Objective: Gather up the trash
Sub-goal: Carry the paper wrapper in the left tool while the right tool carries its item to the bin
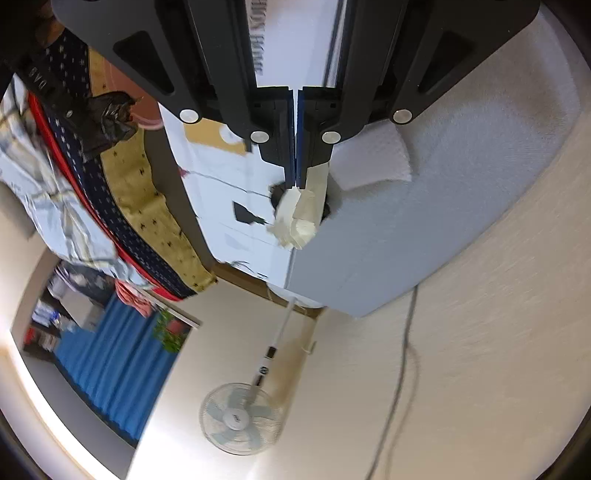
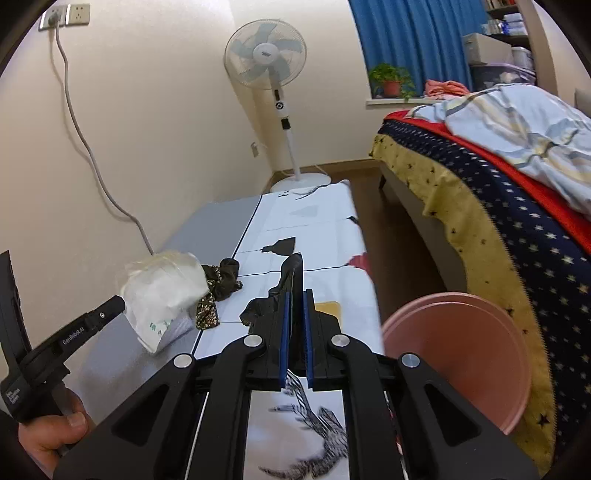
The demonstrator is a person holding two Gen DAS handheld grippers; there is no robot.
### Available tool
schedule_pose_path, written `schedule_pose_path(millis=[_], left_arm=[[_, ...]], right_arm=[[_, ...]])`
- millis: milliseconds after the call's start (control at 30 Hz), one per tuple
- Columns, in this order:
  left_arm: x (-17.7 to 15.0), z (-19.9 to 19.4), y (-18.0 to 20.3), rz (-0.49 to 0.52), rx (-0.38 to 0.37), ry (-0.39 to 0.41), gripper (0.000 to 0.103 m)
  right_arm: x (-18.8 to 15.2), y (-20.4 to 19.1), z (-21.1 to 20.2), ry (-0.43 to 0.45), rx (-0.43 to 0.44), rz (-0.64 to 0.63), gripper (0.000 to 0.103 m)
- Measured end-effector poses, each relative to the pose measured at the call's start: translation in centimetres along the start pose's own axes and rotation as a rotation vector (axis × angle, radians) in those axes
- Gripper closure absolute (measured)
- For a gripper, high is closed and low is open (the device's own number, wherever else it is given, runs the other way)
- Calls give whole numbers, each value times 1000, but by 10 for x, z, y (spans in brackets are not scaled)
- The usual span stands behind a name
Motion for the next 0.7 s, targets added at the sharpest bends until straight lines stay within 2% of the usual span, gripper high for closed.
schedule_pose_path(millis=[367,700], left_arm=[[-9,-28,44,148,-34,-7,103],[-14,-41,67,207,-54,5,103]], right_arm=[[-7,19,-55,63,-41,14,96],[-11,48,-70,116,-97,46,96]])
Point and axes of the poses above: each gripper's, at about its wrist camera, not at the fingertips, and z roughly the way its jaws point, y to its right, x to its top, the point moved 2 cm from there along z, roughly the way its jaws point, and after that the axes turned 7 degrees about z, right-handed, at the moved point
